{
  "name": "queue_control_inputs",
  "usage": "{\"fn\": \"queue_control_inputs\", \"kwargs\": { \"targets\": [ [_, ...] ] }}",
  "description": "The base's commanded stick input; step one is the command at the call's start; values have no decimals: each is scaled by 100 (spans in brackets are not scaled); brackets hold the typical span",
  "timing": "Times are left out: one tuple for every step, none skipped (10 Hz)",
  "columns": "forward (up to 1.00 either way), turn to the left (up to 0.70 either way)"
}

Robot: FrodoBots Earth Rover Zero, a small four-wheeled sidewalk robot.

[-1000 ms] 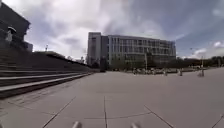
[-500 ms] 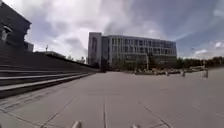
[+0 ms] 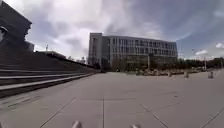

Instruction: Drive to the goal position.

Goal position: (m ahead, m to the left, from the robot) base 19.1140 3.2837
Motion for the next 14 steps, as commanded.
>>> {"fn": "queue_control_inputs", "kwargs": {
  "targets": [
    [70,0],
    [70,0],
    [70,0],
    [70,0],
    [70,0],
    [70,0],
    [70,0],
    [70,0],
    [70,0],
    [70,0],
    [70,0],
    [70,0],
    [70,0],
    [70,0]
  ]
}}
